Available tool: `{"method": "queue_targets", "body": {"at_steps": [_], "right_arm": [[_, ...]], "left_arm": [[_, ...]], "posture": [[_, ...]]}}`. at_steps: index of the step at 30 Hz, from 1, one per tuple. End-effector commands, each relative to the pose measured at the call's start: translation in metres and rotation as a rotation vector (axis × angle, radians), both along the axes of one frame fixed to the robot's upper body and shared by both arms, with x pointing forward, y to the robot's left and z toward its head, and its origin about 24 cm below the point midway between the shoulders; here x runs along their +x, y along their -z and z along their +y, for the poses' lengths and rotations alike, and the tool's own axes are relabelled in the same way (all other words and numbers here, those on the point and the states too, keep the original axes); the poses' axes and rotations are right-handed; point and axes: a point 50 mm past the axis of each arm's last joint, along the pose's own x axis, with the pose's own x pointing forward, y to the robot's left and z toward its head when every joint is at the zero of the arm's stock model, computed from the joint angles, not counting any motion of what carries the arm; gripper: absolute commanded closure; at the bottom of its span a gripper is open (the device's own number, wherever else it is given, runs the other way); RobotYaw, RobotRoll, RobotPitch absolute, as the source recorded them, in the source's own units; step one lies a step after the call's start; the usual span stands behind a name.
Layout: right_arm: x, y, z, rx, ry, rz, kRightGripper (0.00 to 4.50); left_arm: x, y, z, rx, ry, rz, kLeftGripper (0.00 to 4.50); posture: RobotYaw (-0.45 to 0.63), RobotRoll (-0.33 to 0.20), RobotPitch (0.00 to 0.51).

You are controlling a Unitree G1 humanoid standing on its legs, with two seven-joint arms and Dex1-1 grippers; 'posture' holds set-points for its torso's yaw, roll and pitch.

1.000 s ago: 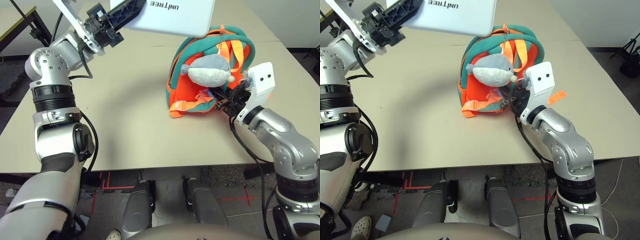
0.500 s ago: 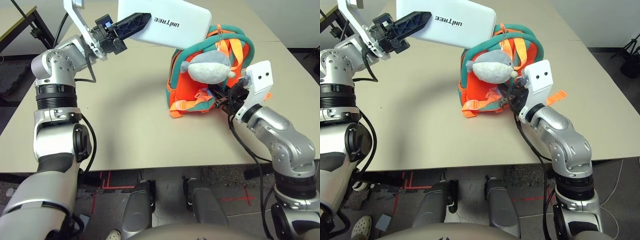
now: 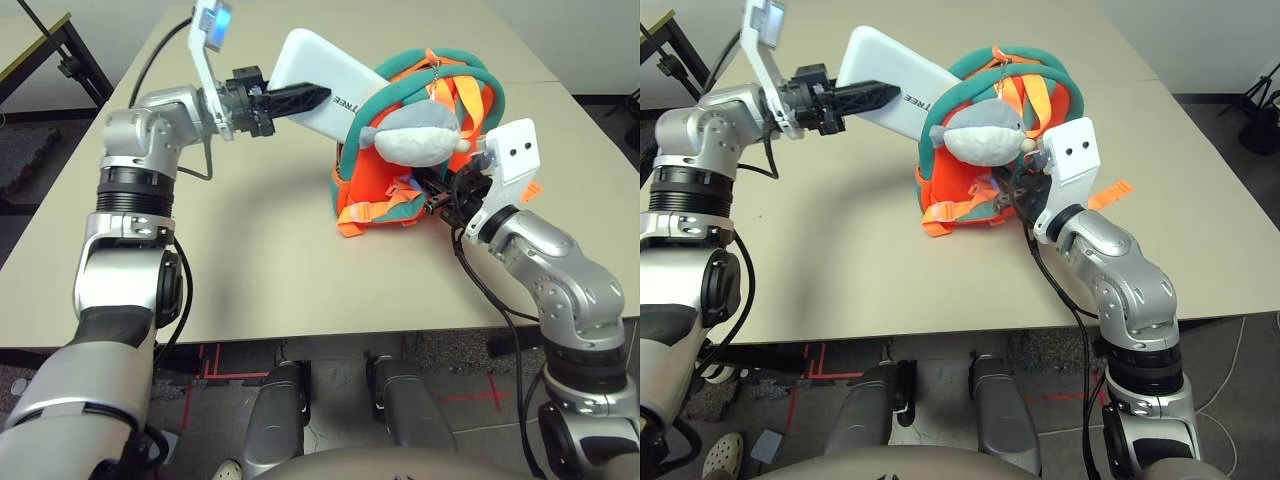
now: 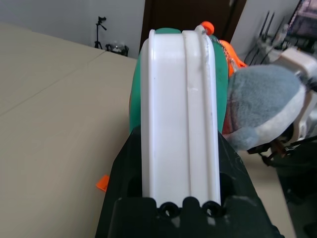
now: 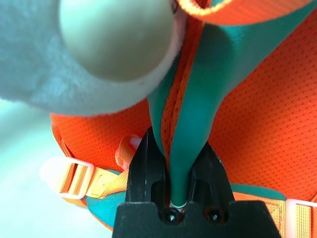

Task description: Put the pencil case into the backpack and zip it.

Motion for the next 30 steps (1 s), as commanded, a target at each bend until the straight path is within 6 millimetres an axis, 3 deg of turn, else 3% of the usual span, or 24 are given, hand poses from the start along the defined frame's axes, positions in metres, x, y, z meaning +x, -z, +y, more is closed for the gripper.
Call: {"method": "queue_targets", "body": {"at_steps": [1,10,14,15,22,30], "right_arm": [[0.001,0.006,0.002,-0.002,-0.006,0.030,4.26],[0.002,0.006,0.005,-0.010,-0.011,0.019,4.26],[0.001,0.006,0.005,-0.015,-0.009,0.016,4.26],[0.001,0.006,0.005,-0.015,-0.009,0.016,4.26],[0.000,0.006,0.004,-0.019,-0.005,0.016,4.26],[0.002,0.006,0.005,-0.020,-0.015,0.017,4.26]], "left_arm": [[0.007,0.005,-0.014,0.053,0.017,-0.030,3.17],[0.018,0.021,-0.049,0.088,0.024,-0.024,3.17],[0.021,0.019,-0.051,0.079,-0.017,-0.039,3.17],[0.021,0.016,-0.051,0.067,-0.018,-0.040,2.43],[0.015,-0.014,-0.036,-0.021,0.023,-0.071,0.00],[0.001,-0.037,-0.011,-0.042,-0.001,-0.107,0.00]], "posture": [[-0.22,0.000,0.152],[-0.24,0.000,0.146],[-0.25,0.000,0.146],[-0.25,0.000,0.146],[-0.24,0.000,0.147],[-0.23,0.000,0.148]]}}
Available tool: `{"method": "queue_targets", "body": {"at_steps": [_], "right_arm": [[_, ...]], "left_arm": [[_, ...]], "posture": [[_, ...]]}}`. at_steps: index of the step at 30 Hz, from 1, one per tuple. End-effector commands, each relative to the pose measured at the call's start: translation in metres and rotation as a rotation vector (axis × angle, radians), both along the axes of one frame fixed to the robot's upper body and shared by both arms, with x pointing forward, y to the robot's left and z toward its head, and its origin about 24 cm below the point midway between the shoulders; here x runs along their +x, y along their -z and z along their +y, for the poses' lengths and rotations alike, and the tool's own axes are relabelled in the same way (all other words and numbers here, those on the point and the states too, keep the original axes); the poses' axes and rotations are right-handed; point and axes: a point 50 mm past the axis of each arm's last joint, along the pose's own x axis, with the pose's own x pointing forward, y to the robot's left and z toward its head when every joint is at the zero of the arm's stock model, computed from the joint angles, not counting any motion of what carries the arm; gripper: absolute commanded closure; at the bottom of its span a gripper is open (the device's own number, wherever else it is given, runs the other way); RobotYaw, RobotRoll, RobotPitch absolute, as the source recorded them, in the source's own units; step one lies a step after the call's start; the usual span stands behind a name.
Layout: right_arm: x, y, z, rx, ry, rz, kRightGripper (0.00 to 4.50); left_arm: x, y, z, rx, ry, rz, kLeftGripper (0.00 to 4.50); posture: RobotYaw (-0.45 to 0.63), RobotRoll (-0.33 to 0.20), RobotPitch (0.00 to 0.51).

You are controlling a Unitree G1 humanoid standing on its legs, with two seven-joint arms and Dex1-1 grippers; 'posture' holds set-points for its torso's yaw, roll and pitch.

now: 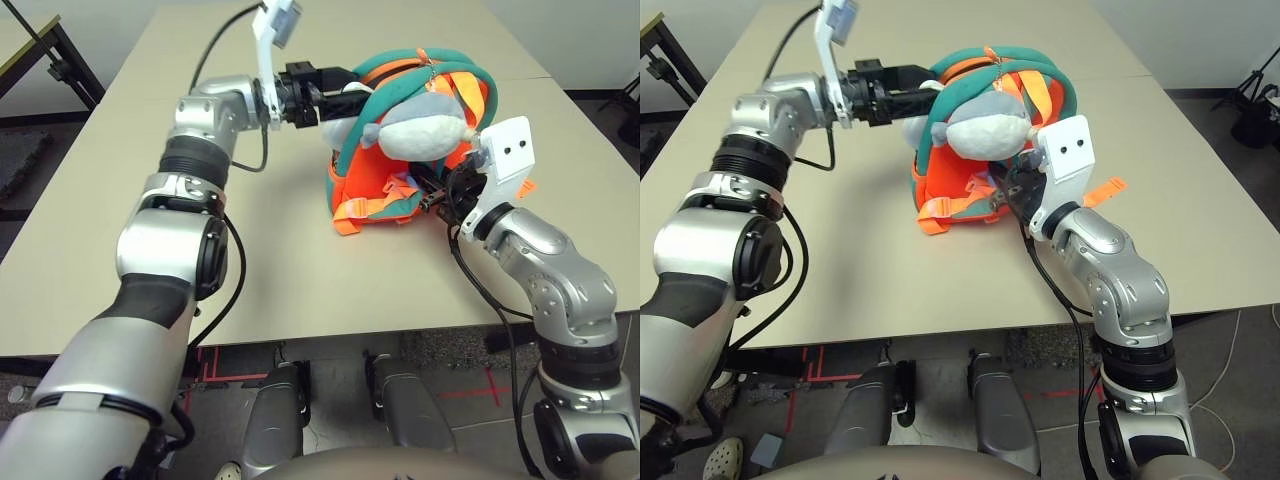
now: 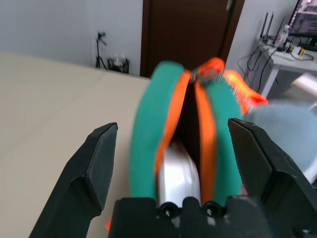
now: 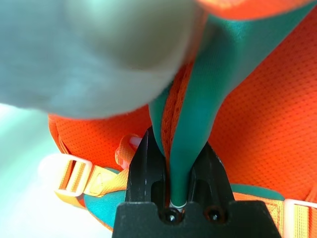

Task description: Put the pencil case into the backpack and zip it.

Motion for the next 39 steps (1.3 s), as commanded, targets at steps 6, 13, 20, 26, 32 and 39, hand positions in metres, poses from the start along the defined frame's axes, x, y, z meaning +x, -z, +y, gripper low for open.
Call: {"method": "queue_targets", "body": {"at_steps": [6,13,20,26,32,39], "right_arm": [[0.001,0.007,0.002,-0.014,-0.011,0.033,4.26],[0.002,0.008,0.001,-0.019,-0.012,0.034,4.26],[0.003,0.009,0.003,-0.019,-0.021,0.036,4.26],[0.004,0.009,0.005,-0.017,-0.026,0.034,4.26],[0.005,0.009,0.006,-0.014,-0.025,0.029,4.26],[0.004,0.008,0.005,-0.016,-0.019,0.023,4.26]], "left_arm": [[-0.017,0.003,0.023,0.048,-0.040,0.034,0.00],[-0.029,0.019,0.030,0.070,-0.069,0.100,0.36],[-0.038,0.031,0.032,0.105,-0.078,0.146,2.97],[-0.036,0.039,0.031,0.135,-0.109,0.171,4.50],[-0.029,0.051,0.024,0.162,-0.117,0.187,4.50],[-0.011,0.064,0.005,0.185,-0.116,0.188,4.50]], "posture": [[-0.23,0.000,0.147],[-0.22,0.000,0.149],[-0.21,0.000,0.147],[-0.21,0.000,0.142],[-0.22,0.000,0.140],[-0.23,0.000,0.137]]}}
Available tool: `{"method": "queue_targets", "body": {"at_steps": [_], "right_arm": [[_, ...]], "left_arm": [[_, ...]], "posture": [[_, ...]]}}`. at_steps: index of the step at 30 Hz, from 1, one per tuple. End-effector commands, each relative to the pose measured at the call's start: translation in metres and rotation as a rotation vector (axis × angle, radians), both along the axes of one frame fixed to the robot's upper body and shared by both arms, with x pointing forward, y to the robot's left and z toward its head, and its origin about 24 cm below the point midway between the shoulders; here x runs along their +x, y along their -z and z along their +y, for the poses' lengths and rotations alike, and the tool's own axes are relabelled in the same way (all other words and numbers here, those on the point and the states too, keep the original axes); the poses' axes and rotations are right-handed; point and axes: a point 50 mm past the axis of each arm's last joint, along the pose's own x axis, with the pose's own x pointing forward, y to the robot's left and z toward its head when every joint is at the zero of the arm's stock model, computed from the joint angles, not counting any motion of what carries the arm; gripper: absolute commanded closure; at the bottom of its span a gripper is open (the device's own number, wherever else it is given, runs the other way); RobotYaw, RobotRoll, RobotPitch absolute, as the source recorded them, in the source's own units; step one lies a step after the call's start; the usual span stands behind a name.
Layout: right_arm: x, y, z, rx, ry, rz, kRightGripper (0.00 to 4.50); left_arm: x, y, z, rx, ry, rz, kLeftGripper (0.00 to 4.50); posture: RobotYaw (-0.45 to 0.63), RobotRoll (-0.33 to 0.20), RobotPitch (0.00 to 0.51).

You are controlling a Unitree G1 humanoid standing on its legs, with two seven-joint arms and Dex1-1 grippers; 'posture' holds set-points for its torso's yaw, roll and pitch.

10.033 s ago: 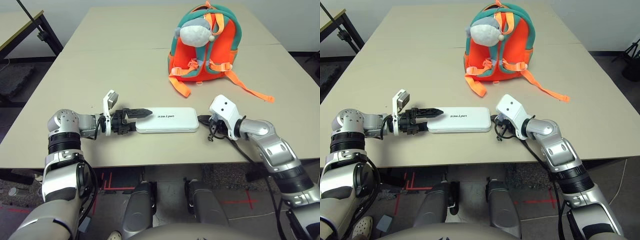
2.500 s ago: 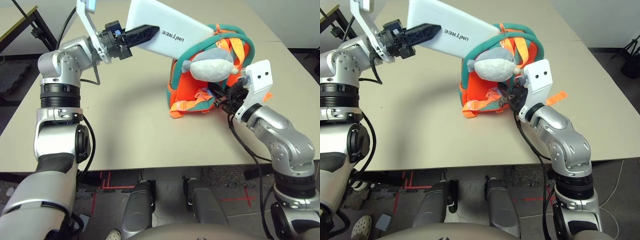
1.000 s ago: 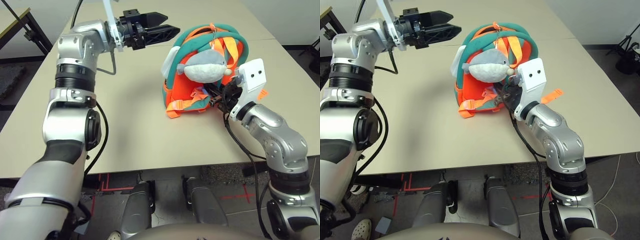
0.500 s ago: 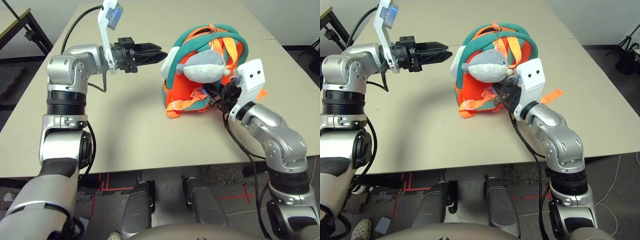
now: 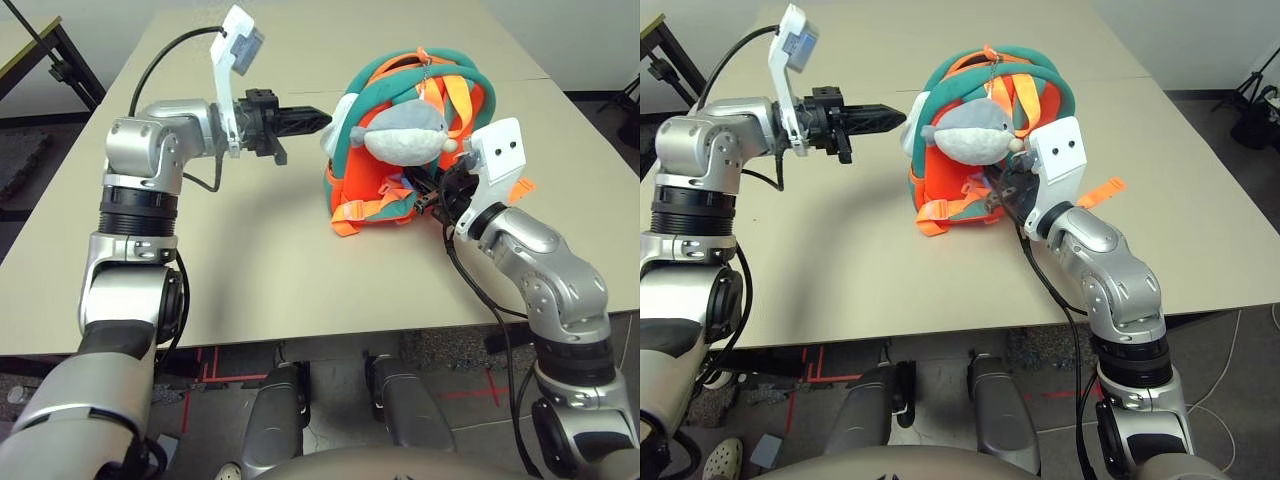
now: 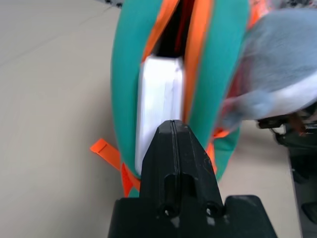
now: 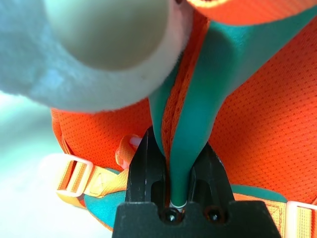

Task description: Put the pencil case into the backpack and zip it.

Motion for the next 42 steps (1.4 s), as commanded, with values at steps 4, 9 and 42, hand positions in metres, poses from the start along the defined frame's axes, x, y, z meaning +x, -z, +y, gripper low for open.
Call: {"method": "queue_targets", "body": {"at_steps": [4,9,42], "right_arm": [[0.001,0.005,0.000,-0.006,0.006,0.023,4.26],[0.001,0.004,0.000,-0.006,0.008,0.021,4.26],[0.002,0.008,0.003,-0.013,-0.009,0.027,4.26]], "left_arm": [[0.018,0.008,-0.017,0.057,-0.005,-0.024,4.50],[0.025,0.012,-0.032,0.049,0.016,-0.022,4.50],[-0.044,-0.094,-0.036,-0.010,0.338,-0.269,0.00]], "posture": [[-0.24,0.000,0.133],[-0.24,0.000,0.130],[-0.22,0.000,0.131]]}}
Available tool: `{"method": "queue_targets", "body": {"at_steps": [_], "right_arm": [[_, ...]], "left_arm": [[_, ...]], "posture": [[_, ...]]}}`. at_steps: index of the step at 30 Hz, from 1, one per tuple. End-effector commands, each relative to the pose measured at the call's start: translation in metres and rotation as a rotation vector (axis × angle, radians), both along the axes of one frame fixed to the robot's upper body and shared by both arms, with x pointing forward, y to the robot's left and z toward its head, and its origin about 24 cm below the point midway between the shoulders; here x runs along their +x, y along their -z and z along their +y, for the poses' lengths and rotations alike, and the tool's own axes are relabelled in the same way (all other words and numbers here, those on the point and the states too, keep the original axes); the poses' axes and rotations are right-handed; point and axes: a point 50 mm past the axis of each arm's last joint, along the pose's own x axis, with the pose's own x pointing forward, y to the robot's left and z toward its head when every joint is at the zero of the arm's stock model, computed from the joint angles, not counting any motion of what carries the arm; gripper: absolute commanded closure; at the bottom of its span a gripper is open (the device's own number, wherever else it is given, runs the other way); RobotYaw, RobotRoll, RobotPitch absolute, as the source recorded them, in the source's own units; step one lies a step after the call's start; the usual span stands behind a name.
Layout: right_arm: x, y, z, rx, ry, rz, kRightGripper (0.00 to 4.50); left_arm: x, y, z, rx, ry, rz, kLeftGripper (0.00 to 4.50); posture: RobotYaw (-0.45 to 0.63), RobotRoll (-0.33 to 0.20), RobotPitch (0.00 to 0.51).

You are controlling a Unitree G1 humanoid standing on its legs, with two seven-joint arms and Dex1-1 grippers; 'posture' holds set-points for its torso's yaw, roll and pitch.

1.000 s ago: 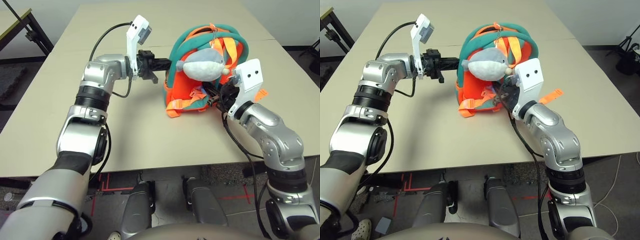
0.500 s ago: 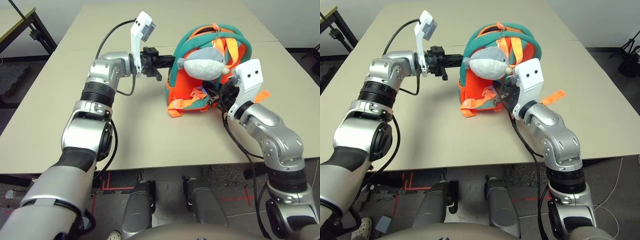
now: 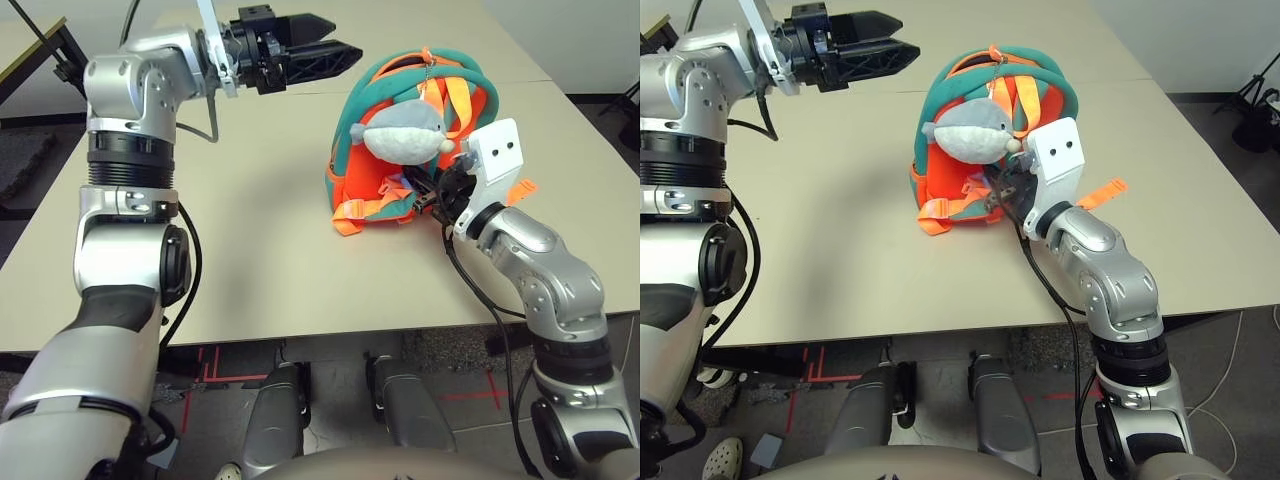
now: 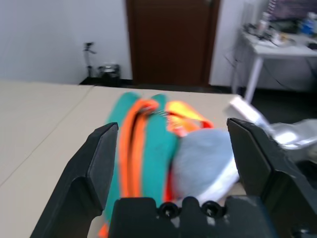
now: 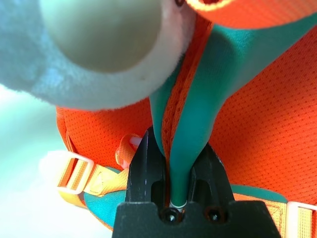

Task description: Put the pencil case into the backpack and zip it.

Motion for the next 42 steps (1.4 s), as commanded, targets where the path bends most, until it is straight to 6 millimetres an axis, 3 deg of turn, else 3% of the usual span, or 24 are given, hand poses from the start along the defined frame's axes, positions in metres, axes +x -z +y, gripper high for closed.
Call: {"method": "queue_targets", "body": {"at_steps": [1,9,30,33,42], "right_arm": [[0.001,0.006,0.002,-0.006,-0.005,0.031,4.26],[0.000,0.007,0.003,-0.004,-0.003,0.032,4.26],[0.000,0.008,0.004,0.002,-0.002,0.030,4.26],[0.000,0.009,0.004,0.001,-0.002,0.032,4.26],[0.000,0.009,0.004,-0.002,-0.003,0.032,4.26]], "left_arm": [[-0.014,0.009,-0.023,0.092,0.115,0.005,0.00],[-0.016,0.030,-0.046,0.202,0.143,0.017,0.00],[0.004,0.059,-0.050,0.372,-0.008,-0.041,0.00],[0.001,0.055,-0.053,0.312,0.023,-0.044,0.64],[0.004,0.044,-0.045,0.248,-0.008,-0.044,3.77]], "posture": [[-0.22,0.000,0.131],[-0.23,0.000,0.128],[-0.25,0.000,0.125],[-0.25,0.000,0.128],[-0.26,0.000,0.124]]}}
